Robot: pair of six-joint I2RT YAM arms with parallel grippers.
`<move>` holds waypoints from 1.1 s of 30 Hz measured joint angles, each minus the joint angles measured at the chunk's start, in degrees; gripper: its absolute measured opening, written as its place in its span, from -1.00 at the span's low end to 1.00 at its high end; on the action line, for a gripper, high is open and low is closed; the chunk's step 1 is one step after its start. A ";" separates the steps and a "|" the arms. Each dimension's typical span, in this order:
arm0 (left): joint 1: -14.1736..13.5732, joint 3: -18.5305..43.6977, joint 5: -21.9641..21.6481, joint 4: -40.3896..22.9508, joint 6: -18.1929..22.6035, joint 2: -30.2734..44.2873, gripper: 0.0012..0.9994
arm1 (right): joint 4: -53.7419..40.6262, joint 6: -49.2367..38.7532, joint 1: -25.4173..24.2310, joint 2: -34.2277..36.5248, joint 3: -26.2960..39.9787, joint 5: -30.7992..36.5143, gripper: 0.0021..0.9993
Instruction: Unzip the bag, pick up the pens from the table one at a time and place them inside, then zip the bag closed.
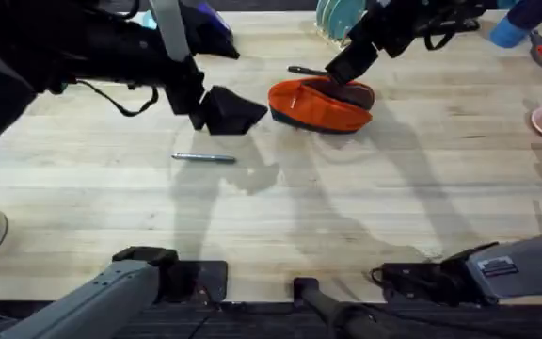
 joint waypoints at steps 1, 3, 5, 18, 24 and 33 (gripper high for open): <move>0.00 0.00 -0.04 -1.00 0.85 0.00 0.99 | -0.01 0.08 0.00 0.00 0.00 0.00 0.99; 0.00 0.00 -0.17 -3.21 3.40 -0.07 0.99 | 0.00 0.29 0.00 0.00 0.00 0.00 0.99; 0.00 0.00 -0.26 -5.30 6.41 -0.28 0.99 | -0.01 0.45 0.00 0.00 0.00 0.00 0.99; 3.44 0.04 -8.42 -16.15 20.45 -1.95 0.99 | -0.01 0.67 0.00 0.00 0.00 0.00 0.99; 3.48 0.04 -15.14 -16.64 23.22 -1.95 0.99 | -0.01 0.67 0.00 0.00 0.00 0.00 1.00; 3.48 0.02 -23.97 -16.86 24.13 -1.79 0.99 | -0.01 0.67 0.00 0.00 0.00 0.00 0.99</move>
